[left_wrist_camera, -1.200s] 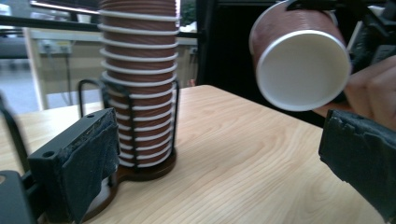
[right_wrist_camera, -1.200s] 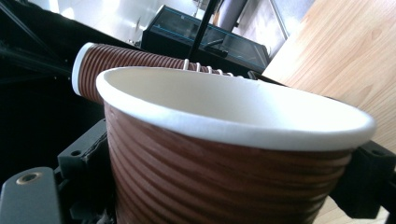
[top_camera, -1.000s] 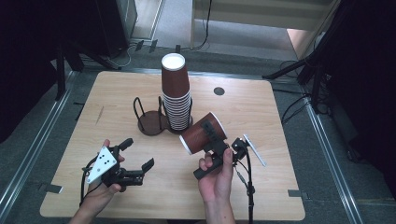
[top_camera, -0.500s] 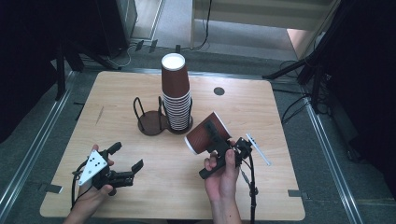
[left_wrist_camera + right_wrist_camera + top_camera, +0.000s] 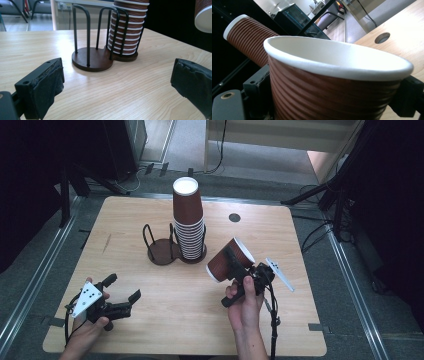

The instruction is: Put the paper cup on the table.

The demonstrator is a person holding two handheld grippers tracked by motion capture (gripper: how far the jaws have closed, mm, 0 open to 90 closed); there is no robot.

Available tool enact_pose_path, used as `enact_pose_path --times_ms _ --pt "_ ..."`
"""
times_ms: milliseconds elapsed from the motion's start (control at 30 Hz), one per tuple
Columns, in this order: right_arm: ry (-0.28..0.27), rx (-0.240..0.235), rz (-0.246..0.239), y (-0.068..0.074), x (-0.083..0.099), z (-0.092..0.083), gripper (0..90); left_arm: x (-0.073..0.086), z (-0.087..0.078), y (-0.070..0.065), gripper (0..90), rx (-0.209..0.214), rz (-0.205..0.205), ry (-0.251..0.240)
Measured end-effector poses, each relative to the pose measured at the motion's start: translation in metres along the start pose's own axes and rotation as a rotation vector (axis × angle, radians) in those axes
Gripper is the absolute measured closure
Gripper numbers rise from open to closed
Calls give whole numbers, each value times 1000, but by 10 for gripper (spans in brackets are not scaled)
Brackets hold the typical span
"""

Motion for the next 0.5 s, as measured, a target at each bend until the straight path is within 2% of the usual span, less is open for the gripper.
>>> enact_pose_path --times_ms 200,500 --pt "-14 78 -105 -5 -5 1 110 5 -2 14 0 -27 -27 13" --pt "-54 144 -244 -6 -10 0 110 10 -9 36 0 -83 -52 14"
Point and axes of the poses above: each handheld gripper's, and its own axes: z roughly forward along the jaws, x roughly out of its underside, y roughly to its left, the point moved 6 cm from there along z, roughly forward along the jaws, and after that the axes turned 14 degrees about y, right-handed, at the moved point
